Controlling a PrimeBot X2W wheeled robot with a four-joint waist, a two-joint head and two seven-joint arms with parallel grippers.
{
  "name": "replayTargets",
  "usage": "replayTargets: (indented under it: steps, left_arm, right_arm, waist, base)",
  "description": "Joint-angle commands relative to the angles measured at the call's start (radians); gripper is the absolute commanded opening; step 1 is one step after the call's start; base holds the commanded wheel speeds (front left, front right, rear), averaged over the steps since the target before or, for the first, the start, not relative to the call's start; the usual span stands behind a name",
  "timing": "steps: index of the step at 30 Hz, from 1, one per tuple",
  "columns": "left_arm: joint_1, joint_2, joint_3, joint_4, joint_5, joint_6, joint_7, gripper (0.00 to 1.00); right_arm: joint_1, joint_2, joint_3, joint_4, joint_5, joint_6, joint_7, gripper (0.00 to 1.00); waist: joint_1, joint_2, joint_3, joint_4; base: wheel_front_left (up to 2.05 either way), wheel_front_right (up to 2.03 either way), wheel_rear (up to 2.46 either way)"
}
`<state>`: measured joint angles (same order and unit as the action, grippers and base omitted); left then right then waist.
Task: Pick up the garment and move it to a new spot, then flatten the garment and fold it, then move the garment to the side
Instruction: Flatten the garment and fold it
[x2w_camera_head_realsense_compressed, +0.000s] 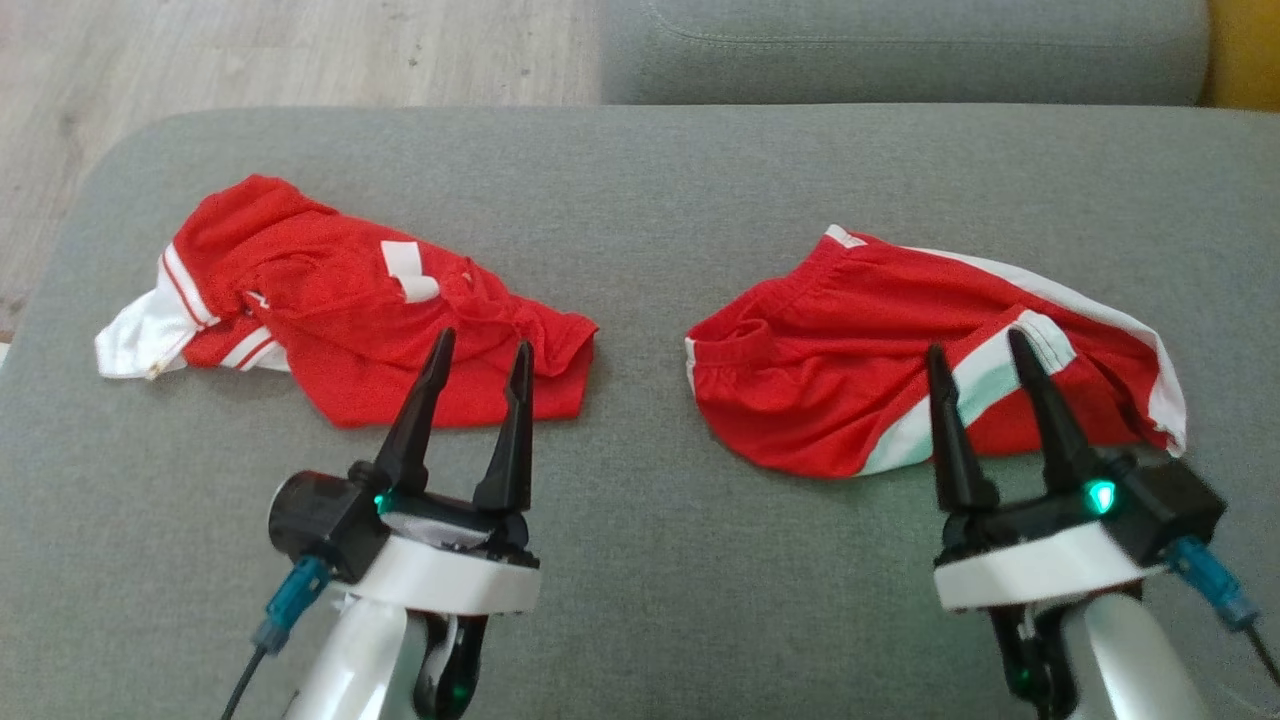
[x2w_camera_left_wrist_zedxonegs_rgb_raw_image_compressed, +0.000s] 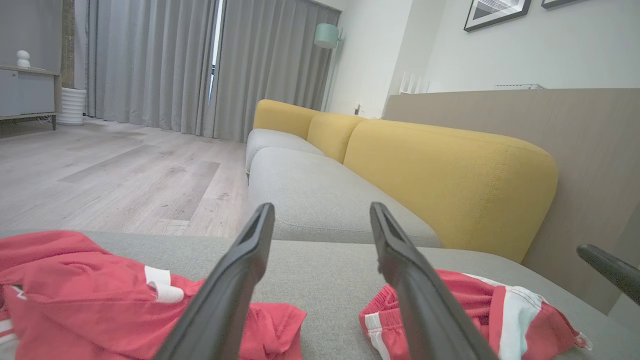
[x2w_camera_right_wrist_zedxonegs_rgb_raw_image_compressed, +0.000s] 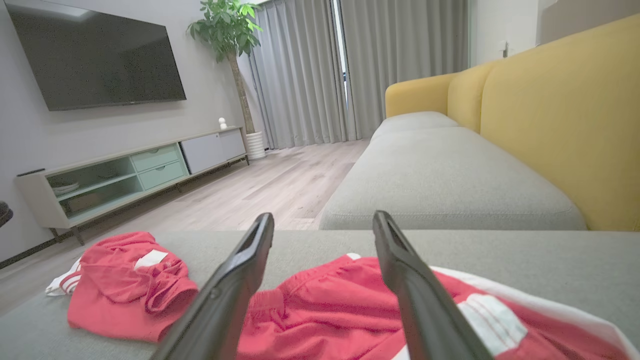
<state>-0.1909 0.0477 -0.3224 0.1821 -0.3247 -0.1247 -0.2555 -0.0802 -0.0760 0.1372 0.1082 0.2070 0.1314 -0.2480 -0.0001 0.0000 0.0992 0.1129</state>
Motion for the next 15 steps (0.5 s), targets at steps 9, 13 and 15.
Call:
replayTargets:
  steps: [9,13,15]
  left_arm:
    - [-0.013,0.003,0.022,-0.038,-0.008,-0.005,-0.006,1.00]
    - [-0.022,0.003,0.013,-0.037,-0.013,-0.005,-0.006,1.00]
    - [-0.028,0.003,0.006,-0.035,-0.019,-0.005,-0.006,1.00]
  right_arm:
    - [-0.050,0.001,0.083,0.036,-0.055,-0.001,-0.010,1.00]
    - [-0.099,-0.013,0.110,0.105,-0.073,-0.001,0.033,1.00]
    - [-0.134,-0.022,0.129,0.160,-0.082,-0.001,0.066,1.00]
  waist:
    - [0.0001,0.0000,0.014,0.053]
    - [0.0001,0.0000,0.038,0.076]
    - [0.0001,0.0000,0.053,0.094]
  base:
    - [0.00,0.00,0.00]
    - [0.00,0.00,0.00]
    - [0.00,0.00,0.00]
